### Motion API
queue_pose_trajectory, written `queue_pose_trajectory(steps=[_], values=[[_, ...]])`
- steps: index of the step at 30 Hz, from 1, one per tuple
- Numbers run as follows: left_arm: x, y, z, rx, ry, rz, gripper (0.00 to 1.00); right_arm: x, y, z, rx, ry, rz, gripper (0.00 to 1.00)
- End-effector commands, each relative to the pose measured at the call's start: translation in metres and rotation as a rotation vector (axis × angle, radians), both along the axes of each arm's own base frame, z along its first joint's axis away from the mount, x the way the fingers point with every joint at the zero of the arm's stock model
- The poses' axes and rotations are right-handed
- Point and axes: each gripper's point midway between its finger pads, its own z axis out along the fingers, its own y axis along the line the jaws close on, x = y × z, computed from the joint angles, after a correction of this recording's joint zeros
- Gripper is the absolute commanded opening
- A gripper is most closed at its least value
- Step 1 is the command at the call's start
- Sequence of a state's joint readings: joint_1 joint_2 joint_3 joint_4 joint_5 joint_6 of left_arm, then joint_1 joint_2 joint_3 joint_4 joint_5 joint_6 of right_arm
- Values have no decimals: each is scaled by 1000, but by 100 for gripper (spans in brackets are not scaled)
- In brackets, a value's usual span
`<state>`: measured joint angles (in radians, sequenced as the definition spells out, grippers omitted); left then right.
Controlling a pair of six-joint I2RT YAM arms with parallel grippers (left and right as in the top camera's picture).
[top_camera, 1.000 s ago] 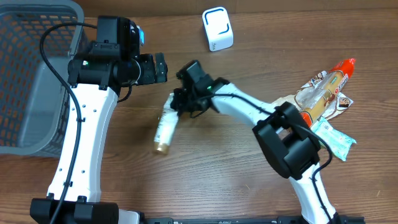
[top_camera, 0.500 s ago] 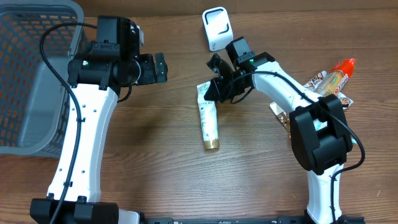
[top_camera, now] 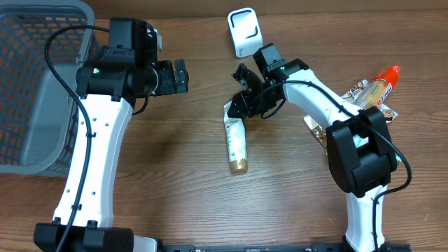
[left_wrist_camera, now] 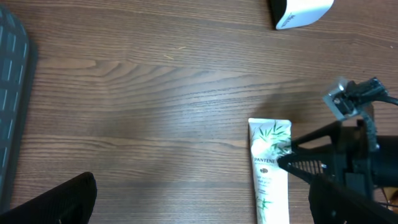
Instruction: Scan the item barcode
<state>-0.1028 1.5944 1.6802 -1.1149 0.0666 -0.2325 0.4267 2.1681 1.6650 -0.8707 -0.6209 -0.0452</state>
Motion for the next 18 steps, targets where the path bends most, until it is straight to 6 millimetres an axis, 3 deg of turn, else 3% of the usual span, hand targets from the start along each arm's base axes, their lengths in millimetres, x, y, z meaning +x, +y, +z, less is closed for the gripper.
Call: queue_pose_trajectory(steps=[1, 8, 18], values=[[0, 0, 11, 8, -32, -14, 100, 18, -6, 51, 47, -91, -24, 50], [0, 0, 11, 8, -32, -14, 100, 13, -11, 77, 36, -91, -30, 52], [0, 0, 11, 8, -32, -14, 100, -9, -27, 65, -60, 8, -39, 63]])
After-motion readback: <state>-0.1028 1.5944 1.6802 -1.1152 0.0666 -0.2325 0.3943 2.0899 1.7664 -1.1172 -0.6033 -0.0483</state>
